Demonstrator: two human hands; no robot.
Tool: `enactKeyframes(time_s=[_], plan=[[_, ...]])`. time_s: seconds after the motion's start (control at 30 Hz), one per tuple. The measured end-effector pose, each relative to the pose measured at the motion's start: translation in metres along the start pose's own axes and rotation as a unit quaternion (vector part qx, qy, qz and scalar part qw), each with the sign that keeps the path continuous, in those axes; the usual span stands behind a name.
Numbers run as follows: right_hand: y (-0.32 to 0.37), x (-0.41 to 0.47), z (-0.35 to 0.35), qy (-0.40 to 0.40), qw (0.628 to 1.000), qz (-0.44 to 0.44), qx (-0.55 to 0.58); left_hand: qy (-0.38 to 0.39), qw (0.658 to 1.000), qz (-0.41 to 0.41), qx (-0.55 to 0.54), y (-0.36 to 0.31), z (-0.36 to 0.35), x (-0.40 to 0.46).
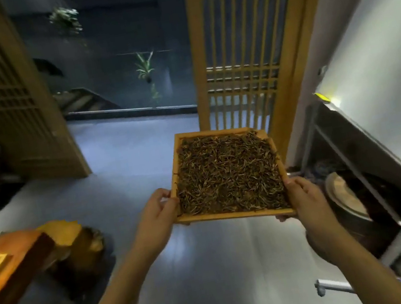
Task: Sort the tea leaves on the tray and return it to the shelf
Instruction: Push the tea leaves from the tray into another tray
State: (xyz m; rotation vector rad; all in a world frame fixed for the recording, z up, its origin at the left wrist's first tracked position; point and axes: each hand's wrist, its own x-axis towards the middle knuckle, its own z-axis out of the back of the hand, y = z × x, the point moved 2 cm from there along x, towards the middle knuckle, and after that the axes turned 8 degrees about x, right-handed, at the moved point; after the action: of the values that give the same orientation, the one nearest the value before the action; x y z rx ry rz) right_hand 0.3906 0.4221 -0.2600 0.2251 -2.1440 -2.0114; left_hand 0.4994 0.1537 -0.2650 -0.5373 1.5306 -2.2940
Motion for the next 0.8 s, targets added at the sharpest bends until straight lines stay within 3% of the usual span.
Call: enactKeyframes(time_s=[0.37, 0.8], plan=[[-0.007, 0.032, -0.260, 0.209, 0.977, -0.002, 0.035, -0.216, 0.974, 0.062, 0.022, 0.058, 0.213, -0.032], [-0.062, 0.025, -0.559, 0.474, 0.880, -0.015, 0.016, -0.453, 0.865, 0.202, 0.079, 0.155, 0.388, -0.099]])
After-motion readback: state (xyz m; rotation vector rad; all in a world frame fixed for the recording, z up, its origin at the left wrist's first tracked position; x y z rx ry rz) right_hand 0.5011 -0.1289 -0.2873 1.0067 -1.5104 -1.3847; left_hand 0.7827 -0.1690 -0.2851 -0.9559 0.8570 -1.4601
